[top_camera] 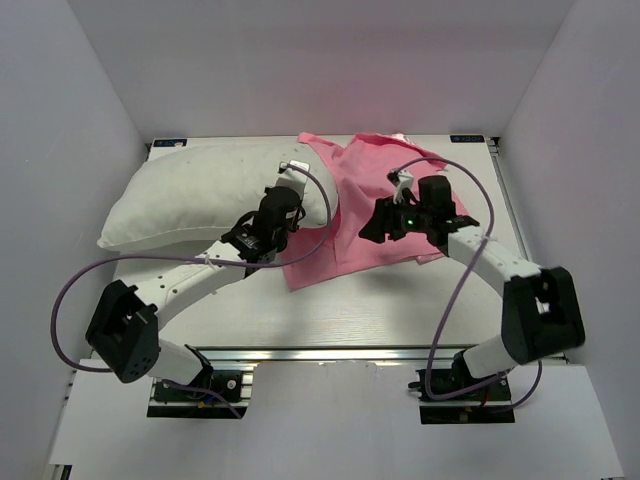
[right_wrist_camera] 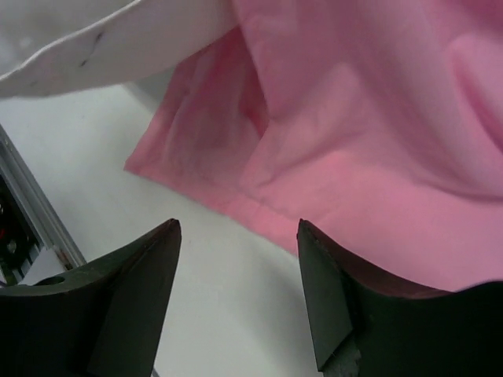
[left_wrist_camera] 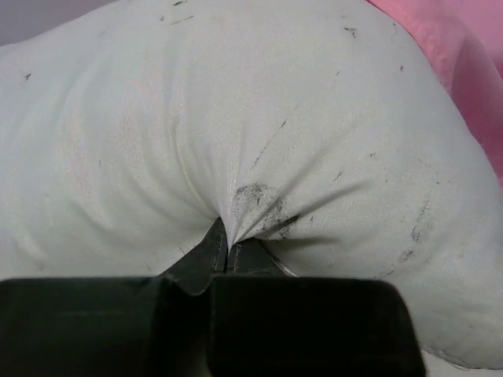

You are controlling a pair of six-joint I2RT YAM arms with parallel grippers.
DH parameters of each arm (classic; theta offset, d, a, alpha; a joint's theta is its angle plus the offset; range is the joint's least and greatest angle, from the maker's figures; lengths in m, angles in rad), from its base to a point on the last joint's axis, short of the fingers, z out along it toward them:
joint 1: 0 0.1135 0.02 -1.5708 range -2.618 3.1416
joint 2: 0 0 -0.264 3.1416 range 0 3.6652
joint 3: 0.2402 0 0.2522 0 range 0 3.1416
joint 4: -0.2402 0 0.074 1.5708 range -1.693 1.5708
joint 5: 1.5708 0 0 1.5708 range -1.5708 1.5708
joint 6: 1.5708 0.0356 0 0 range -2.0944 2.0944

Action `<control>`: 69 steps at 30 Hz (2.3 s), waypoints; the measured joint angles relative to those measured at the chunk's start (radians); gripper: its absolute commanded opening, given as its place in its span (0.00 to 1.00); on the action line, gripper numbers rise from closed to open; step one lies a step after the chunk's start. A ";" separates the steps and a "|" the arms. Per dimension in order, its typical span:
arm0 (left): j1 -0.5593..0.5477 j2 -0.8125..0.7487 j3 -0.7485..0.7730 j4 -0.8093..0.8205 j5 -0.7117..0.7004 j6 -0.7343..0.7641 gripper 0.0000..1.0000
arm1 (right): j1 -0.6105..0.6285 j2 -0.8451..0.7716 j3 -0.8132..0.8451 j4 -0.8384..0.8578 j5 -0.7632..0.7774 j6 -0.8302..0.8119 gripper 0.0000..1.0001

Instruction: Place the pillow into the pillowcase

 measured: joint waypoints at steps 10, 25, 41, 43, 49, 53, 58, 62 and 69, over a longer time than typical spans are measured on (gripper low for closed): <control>0.031 0.008 0.000 -0.057 0.085 -0.039 0.00 | 0.110 0.195 0.102 0.090 0.063 0.087 0.78; 0.061 0.031 0.000 -0.050 0.151 -0.063 0.00 | 0.166 0.396 0.255 0.147 0.404 0.150 0.71; 0.093 0.038 0.027 -0.047 0.185 -0.084 0.00 | 0.195 0.479 0.351 0.153 0.472 0.210 0.14; 0.094 0.039 0.027 -0.045 0.188 -0.090 0.00 | 0.194 0.479 0.350 0.149 0.478 0.208 0.09; 0.099 0.058 0.026 -0.023 0.207 -0.108 0.00 | 0.170 0.343 0.253 0.103 0.393 0.148 0.00; 0.100 0.104 0.027 0.018 0.215 -0.126 0.00 | 0.160 0.114 0.190 0.034 0.261 0.081 0.00; 0.100 0.158 0.026 0.050 0.241 -0.164 0.00 | 0.230 -0.027 0.239 -0.042 0.146 0.029 0.00; 0.098 0.196 0.025 0.093 0.286 -0.210 0.00 | 0.293 0.015 0.283 -0.093 0.115 0.048 0.00; 0.087 0.196 -0.059 0.232 0.350 -0.317 0.00 | 0.273 0.221 0.462 -0.154 0.091 0.159 0.00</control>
